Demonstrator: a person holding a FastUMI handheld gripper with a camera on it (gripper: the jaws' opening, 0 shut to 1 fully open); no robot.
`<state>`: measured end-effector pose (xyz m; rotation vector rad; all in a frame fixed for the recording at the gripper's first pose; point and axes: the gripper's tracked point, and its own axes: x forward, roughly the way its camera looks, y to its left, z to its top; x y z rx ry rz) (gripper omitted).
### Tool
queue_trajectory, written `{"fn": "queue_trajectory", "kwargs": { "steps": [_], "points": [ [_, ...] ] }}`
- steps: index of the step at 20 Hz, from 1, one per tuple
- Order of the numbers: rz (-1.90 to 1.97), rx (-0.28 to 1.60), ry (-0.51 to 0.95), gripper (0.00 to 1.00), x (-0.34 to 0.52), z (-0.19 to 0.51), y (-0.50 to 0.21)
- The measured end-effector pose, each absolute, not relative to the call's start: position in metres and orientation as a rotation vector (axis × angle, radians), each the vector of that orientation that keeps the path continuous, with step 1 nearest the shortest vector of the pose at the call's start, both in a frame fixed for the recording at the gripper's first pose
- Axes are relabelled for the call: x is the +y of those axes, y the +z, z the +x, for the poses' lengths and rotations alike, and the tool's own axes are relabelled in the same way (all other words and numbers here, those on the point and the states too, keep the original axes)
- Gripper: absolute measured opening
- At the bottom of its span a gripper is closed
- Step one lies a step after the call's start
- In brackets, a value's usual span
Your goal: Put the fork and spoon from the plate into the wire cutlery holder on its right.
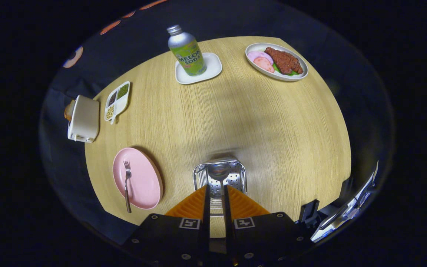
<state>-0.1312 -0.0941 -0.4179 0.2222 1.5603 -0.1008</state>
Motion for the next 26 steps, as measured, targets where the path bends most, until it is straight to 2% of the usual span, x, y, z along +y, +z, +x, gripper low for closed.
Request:
{"fn": "queue_trajectory", "kwargs": {
  "steps": [2, 4, 7, 10, 11, 15, 26],
  "points": [
    [0.227, 1.513, -0.093, 0.24, -0.087, -0.13, -0.406],
    [0.235, 1.478, -0.096, 0.35, -0.08, -0.131, -0.396],
    [0.288, 1.462, -0.078, 0.63, -0.057, -0.133, -0.385],
    [0.285, 1.469, -0.063, 0.78, -0.036, -0.139, -0.383],
    [0.286, 1.477, -0.05, 0.86, -0.026, -0.141, -0.382],
    [0.304, 1.506, 0.014, 0.93, 0.022, -0.144, -0.386],
    [0.255, 1.622, 0.174, 0.94, 0.148, -0.165, -0.432]
  ]
}}
